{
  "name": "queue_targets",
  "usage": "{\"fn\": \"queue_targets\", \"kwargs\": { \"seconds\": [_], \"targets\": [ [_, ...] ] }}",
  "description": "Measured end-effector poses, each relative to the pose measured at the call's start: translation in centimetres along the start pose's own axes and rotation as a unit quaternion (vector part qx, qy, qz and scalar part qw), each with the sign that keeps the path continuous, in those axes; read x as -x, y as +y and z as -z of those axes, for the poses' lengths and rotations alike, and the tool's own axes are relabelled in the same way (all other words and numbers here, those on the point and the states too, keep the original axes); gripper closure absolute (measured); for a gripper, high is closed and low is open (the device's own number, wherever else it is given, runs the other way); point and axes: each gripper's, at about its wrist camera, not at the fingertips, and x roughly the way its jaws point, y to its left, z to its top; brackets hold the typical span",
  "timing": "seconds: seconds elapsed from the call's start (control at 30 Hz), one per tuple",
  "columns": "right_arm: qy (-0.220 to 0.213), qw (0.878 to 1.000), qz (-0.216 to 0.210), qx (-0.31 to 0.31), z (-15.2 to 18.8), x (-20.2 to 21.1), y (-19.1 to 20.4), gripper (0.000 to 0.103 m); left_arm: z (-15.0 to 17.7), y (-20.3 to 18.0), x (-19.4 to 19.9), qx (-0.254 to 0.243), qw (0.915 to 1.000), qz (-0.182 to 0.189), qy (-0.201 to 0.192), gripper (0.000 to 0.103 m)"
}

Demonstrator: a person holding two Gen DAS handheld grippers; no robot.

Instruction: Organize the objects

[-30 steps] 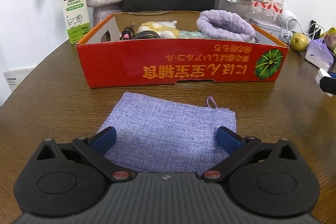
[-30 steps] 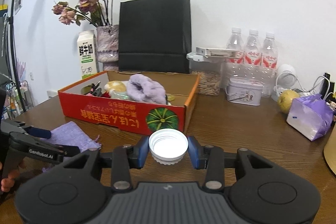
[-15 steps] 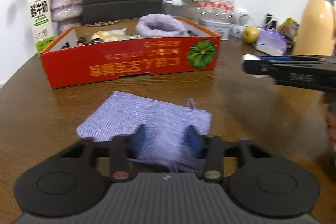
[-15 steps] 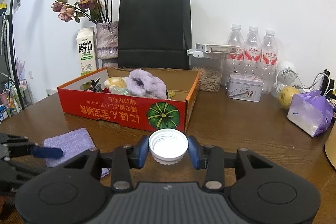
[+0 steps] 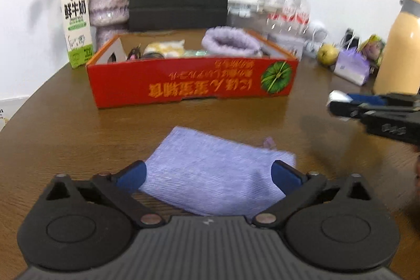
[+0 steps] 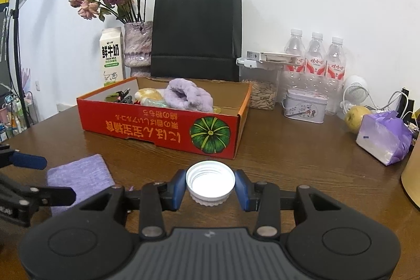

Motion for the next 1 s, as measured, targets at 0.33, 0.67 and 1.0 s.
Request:
{"fn": "queue_targets", "kwargs": {
  "seconds": [0.33, 0.67, 1.0],
  "targets": [
    [-0.003, 1.0, -0.018, -0.008, -0.2, 0.3, -0.2, 0.064, -1.1, 0.5, -3.3, -0.039, 0.9974, 0.017, 0.058, 0.0],
    [-0.011, 0.999, -0.034, -0.019, -0.6, 0.8, -0.6, 0.064, -0.7, -2.6, -2.7, -0.063, 0.994, 0.045, 0.078, 0.0],
    [-0.012, 1.0, -0.021, -0.019, -0.5, 0.8, -0.4, 0.064, 1.2, -3.8, -0.4, -0.063, 0.9951, 0.06, 0.047, 0.025]
  ]
}}
